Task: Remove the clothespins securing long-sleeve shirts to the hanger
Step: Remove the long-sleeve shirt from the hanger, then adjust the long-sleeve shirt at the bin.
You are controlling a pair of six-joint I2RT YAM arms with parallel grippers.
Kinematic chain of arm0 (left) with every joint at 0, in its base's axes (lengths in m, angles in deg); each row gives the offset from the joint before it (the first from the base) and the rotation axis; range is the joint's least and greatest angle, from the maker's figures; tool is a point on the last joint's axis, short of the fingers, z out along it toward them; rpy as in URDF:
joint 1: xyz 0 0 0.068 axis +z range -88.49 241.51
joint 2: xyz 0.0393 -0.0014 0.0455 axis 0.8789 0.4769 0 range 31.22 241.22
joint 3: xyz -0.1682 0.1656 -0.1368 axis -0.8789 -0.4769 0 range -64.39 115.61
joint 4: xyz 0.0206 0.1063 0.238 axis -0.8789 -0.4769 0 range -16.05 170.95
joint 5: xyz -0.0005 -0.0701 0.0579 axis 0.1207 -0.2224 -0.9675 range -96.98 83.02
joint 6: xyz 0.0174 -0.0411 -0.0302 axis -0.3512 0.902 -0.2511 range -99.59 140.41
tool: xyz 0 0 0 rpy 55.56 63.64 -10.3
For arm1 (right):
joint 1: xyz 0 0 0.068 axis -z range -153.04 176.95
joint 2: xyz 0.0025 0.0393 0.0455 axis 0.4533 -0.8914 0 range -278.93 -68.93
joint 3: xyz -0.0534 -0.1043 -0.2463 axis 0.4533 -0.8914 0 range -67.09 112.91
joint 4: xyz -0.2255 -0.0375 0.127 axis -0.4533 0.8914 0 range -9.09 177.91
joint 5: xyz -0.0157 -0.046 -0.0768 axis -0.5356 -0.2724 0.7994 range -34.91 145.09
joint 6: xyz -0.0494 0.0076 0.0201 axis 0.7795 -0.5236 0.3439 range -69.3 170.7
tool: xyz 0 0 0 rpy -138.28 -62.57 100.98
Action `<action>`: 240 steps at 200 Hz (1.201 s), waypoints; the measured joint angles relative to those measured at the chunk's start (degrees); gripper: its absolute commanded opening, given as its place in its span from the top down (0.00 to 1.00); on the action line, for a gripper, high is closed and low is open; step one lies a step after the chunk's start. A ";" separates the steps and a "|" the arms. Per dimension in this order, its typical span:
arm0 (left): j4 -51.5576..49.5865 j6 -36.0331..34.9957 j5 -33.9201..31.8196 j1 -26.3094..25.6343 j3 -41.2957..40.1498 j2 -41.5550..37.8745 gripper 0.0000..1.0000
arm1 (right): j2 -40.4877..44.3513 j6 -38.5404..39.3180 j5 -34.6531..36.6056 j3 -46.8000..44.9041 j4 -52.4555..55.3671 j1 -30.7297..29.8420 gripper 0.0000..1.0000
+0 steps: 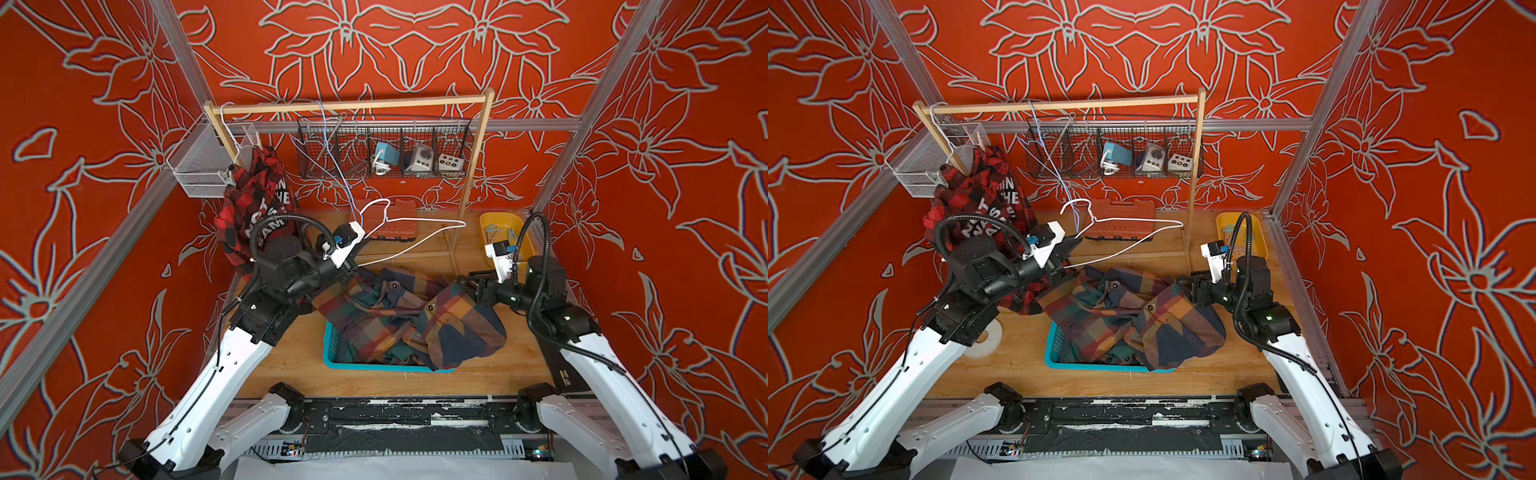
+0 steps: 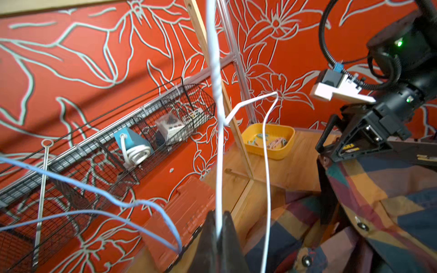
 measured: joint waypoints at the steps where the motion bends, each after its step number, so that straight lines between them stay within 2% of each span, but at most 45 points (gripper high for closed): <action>1: 0.11 0.07 0.07 0.00 0.00 0.00 1.00 | 0.09 -0.11 0.04 0.02 0.22 0.11 0.37; 40: 3.30 2.36 2.27 0.00 0.00 1.60 1.00 | 7.96 -3.85 2.36 -4.02 9.97 6.38 0.32; 64: 4.59 3.52 3.41 0.00 0.00 2.21 1.00 | 12.81 -5.90 1.60 -8.48 13.20 7.06 0.32; 79: 5.44 4.33 4.22 0.02 0.00 2.27 1.00 | 15.13 -8.52 -1.57 -12.74 11.54 7.06 0.35; 85: 5.84 4.70 4.57 0.02 0.00 2.27 1.00 | 15.72 -10.01 -3.37 -14.88 9.51 7.06 0.41; 107: 6.88 5.81 5.60 0.02 -0.02 2.27 1.00 | 16.46 -15.89 -9.16 -22.03 1.60 6.51 0.80; 119: 7.23 6.32 5.97 0.02 -0.04 2.23 1.00 | 15.96 -17.68 -10.64 -22.60 -0.24 5.62 0.95; 125: 7.39 6.62 6.05 0.02 -0.09 2.19 1.00 | 15.74 -18.40 -11.32 -22.40 -1.49 5.05 1.00; 145: 8.20 7.39 6.14 0.02 -0.81 1.73 1.00 | 13.75 -19.54 -12.37 -20.06 -5.64 1.75 1.00; 169: 8.46 8.13 6.12 0.04 -1.44 1.49 1.00 | 7.61 -18.25 -9.66 -13.94 -9.20 -7.58 1.00; 207: 8.44 9.31 6.45 0.57 -1.55 1.51 1.00 | -7.28 -16.46 -0.61 -8.07 -16.24 -21.29 1.00; 240: 8.46 10.12 7.23 1.49 -1.55 1.51 1.00 | -20.37 -15.37 7.61 -4.68 -19.08 -28.83 1.00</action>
